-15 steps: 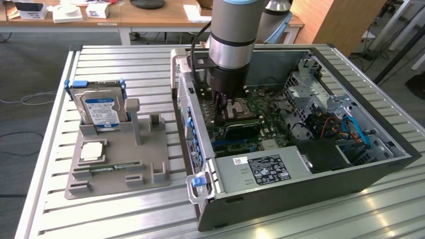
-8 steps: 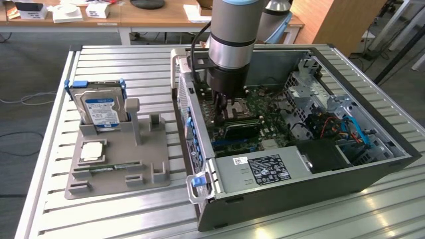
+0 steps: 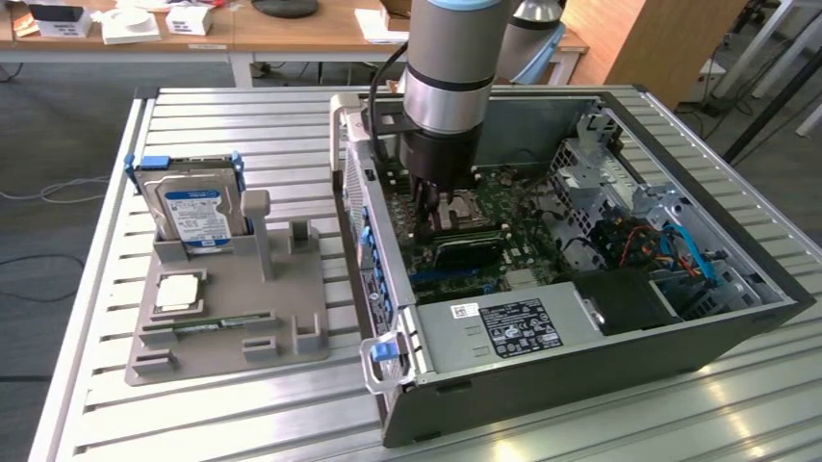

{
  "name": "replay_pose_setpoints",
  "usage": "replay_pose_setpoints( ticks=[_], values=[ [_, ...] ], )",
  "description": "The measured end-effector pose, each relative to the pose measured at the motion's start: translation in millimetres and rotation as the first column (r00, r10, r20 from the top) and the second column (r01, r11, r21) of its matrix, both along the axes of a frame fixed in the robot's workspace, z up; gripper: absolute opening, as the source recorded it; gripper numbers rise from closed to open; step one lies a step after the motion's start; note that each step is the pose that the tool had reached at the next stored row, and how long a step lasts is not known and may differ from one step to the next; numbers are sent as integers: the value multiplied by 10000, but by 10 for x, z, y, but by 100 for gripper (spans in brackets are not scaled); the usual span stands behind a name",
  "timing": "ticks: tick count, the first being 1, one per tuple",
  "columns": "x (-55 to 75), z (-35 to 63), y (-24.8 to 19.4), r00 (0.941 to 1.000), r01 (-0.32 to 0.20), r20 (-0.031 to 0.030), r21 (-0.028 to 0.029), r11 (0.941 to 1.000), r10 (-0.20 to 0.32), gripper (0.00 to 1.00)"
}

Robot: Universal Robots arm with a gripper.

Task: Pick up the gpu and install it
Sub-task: 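Press down on the gpu until it lock into place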

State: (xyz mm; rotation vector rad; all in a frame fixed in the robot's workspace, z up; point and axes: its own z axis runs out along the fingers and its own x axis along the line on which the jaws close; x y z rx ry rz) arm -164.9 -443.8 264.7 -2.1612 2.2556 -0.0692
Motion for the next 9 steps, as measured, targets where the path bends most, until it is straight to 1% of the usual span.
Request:
replay_pose_setpoints(
  ticks=[6,7,9],
  values=[
    [0,-11,0,10000,1,3,2,10000,-1,11],
    [1,-20,1,10000,-1,15,11,10000,1,11],
    [1,-20,1,10000,-1,10,6,10000,1,11]
  ],
)
